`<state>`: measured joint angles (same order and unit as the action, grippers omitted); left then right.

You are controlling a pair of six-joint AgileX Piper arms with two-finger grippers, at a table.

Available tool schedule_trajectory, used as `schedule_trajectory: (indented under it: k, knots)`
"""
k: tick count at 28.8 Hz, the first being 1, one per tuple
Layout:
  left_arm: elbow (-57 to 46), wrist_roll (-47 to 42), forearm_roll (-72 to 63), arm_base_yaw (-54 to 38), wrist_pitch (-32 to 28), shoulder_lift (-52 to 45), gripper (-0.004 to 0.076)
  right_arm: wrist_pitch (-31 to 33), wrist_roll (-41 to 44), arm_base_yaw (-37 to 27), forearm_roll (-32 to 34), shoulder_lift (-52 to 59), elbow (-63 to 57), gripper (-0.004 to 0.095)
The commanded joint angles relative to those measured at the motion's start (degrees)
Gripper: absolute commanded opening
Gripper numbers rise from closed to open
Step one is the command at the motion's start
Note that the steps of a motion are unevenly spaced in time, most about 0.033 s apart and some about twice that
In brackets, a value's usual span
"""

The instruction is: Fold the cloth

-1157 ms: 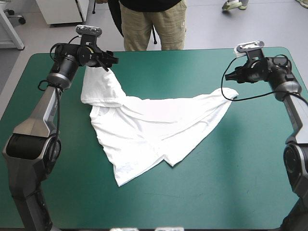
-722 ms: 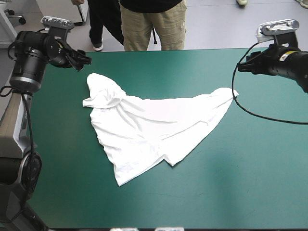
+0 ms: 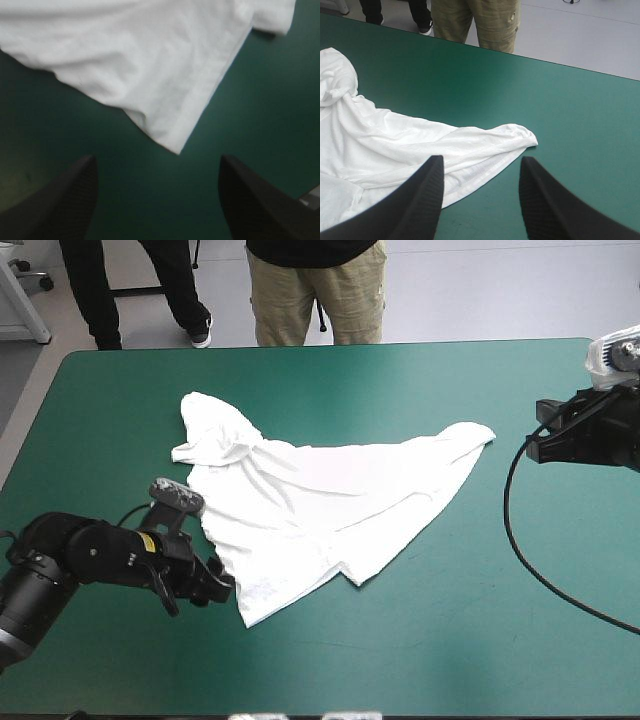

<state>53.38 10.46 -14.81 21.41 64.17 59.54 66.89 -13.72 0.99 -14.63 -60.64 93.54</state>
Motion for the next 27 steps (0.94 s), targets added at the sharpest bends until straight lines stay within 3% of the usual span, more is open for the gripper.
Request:
schedule_trajectory:
  k: [1,5,14,22,24,27]
  knots:
    - [-4.5,0.8,-1.6,4.0,-6.0,-0.4,0.0491,-3.4,-0.7,-0.3,-1.8,0.7,1.5,0.0439]
    - [-8.4,1.3,2.1,10.8,-13.7,4.3,0.0491,-4.2,-1.2,-0.3,-2.2,0.7,1.5,0.0439]
    - [-8.7,-1.2,7.1,13.4,-21.0,17.7,0.049,-4.4,-1.4,-0.3,-2.2,0.7,1.5,0.0437]
    - [-8.7,-1.7,6.2,13.4,-21.4,27.9,0.0482,-4.4,-2.0,-0.3,0.1,0.3,1.5,0.0418]
    - [-8.7,-2.6,6.6,13.4,-21.0,28.8,0.0398,-4.0,-2.0,-0.3,1.0,0.1,1.5,0.0418]
    - [-8.8,-3.1,6.6,13.4,-21.3,28.9,0.0145,-3.3,-2.0,-0.3,1.5,-0.4,1.5,0.0418]
